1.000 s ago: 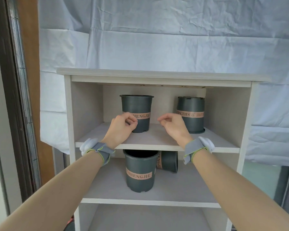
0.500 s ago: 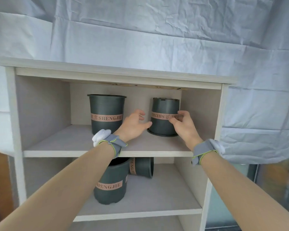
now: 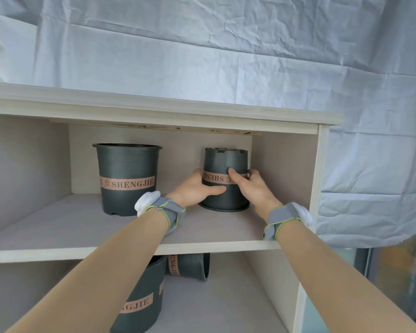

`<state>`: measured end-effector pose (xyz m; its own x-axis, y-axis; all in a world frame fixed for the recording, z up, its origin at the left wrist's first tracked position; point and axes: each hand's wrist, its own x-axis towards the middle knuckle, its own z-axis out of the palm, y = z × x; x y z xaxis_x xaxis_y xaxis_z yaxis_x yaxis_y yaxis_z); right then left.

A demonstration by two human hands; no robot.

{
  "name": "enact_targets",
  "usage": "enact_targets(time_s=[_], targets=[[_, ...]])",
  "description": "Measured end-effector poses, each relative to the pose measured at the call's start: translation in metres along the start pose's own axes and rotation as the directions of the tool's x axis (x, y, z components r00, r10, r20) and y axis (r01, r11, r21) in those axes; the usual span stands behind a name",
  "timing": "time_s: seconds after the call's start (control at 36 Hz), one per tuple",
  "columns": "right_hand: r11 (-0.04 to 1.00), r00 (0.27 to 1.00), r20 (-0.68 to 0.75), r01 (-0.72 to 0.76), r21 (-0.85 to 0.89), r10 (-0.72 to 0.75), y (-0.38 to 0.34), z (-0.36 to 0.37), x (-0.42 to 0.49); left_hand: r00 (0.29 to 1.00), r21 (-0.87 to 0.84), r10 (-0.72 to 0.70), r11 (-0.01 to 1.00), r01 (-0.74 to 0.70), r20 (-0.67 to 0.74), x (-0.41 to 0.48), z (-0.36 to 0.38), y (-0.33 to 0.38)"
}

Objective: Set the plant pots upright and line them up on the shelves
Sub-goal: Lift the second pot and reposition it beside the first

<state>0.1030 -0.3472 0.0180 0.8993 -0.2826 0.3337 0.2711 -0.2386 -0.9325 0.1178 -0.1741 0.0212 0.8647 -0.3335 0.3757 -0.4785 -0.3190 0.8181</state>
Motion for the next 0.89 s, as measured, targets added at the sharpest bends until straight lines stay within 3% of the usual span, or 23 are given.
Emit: enact_targets(time_s=[0.19,0.75,0.89], targets=[[0.991,0.996,0.052,-0.077,0.111,0.072,-0.012,0.002,-0.01,0.999,-0.076,-0.006,0.997,0.003,-0.037,-0.008,-0.002,0.008],[0.963,0.995,0.014,0.097,0.25,-0.104,-0.031,-0.005,-0.093,0.958,-0.009,0.102,0.994,-0.109,-0.269,-0.089,-0.024,0.029],[0.954,0.991,-0.014,0.134,0.269,-0.135,-0.038,-0.009,-0.117,0.93,0.07,0.197,0.98,-0.185,-0.311,-0.109,-0.028,0.037]])
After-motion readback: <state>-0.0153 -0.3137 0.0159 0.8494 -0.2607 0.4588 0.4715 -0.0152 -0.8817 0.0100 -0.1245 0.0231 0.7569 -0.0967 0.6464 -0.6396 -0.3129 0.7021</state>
